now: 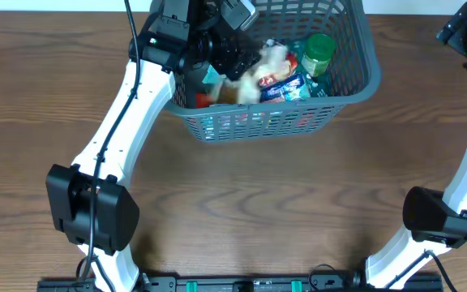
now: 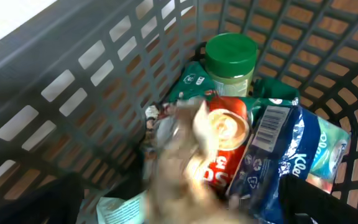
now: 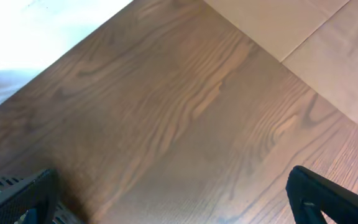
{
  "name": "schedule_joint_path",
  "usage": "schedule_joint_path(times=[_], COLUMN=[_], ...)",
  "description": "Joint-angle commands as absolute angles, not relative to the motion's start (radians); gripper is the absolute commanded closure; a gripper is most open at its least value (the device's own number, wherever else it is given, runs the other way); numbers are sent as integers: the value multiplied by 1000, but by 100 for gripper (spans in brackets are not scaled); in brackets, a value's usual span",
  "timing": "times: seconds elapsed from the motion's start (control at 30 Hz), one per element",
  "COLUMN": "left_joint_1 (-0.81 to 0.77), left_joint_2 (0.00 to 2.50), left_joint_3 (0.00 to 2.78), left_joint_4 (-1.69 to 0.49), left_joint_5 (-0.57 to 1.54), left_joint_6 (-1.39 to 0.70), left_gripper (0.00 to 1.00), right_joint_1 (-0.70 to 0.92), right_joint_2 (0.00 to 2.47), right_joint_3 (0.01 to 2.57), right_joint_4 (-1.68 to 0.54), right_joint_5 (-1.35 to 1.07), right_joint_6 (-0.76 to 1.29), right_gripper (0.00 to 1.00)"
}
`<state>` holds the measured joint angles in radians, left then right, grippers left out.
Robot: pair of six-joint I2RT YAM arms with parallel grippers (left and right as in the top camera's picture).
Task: Pack container
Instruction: 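Carry the mushroom bag with the left gripper into the basket, release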
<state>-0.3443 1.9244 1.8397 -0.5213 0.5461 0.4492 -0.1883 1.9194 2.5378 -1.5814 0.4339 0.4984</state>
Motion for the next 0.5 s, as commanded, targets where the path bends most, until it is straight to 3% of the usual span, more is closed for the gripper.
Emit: schedule_joint_path(times=[0.0, 0.27, 0.47], left_joint_1=[-347, -346, -342], left_joint_2=[1894, 1756, 1601], left_joint_3=[1850, 1850, 1850], left_joint_4=[-522, -521, -522], left_joint_5=[507, 268, -124], left_joint_6=[448, 448, 361], left_gripper=[2, 2, 2], right_joint_1=[-193, -193, -193], right_joint_2=[1911, 1911, 1911], right_joint_3=[2542, 2542, 2542], right_joint_4=[-1583, -1583, -1583], right_joint_5=[440, 440, 440], right_joint_6=[516, 516, 516], right_gripper=[1, 1, 1])
